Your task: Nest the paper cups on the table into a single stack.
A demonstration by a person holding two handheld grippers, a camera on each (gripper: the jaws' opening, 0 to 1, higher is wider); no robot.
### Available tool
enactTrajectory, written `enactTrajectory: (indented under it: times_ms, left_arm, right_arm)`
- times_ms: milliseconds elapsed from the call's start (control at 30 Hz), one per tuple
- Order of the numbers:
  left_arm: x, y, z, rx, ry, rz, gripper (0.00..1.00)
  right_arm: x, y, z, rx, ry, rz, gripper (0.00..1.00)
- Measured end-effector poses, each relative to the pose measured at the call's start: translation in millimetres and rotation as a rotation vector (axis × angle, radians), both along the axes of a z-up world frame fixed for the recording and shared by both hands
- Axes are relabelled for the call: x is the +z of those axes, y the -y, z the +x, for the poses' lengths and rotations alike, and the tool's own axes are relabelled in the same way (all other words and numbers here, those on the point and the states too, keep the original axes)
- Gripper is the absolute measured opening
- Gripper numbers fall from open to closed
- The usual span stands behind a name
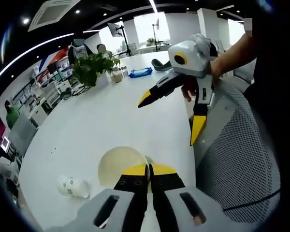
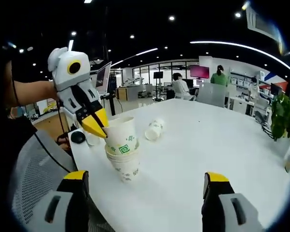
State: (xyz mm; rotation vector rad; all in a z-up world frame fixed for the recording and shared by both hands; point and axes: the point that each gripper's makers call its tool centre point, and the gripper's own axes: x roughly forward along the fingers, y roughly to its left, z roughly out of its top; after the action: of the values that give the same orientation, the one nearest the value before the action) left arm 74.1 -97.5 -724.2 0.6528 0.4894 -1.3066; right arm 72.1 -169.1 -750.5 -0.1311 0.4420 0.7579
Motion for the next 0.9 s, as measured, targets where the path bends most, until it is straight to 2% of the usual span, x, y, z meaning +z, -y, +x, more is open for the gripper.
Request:
enactTrajectory:
  times_ms: [167, 400, 500, 767, 900]
  left_arm:
    - [-8.7, 2.0, -0.5, -0.019, -0.005, 0.04, 0.0]
    - [-15.0, 0.5, 0.5, -0.019, -0.013, 0.054, 0.0]
    - [-16.7, 0.6, 0.5, -0.019, -0.013, 0.062, 0.04]
    - [-15.7, 0.4, 0.7, -0.012, -0.012, 0.053, 0.12]
    - [-10.5, 0.1, 1.4, -0.007, -0.003, 0.021, 0.13]
  right_arm:
    - [-0.3, 0.9, 0.2, -0.005, 0.0, 0.001, 0.99]
    - [-2.2, 1.7, -0.3, -0.006, -0.007, -0.005, 0.98]
    - [-2.8, 0.8, -0.9, 0.0, -0.008, -0.008, 0.98]
    - [-4.4, 0.4, -1.3, 0.006, -0.011, -0.011, 0.97]
    - [-5.1, 0.6, -1.2, 0.008, -0.012, -0.011, 0.97]
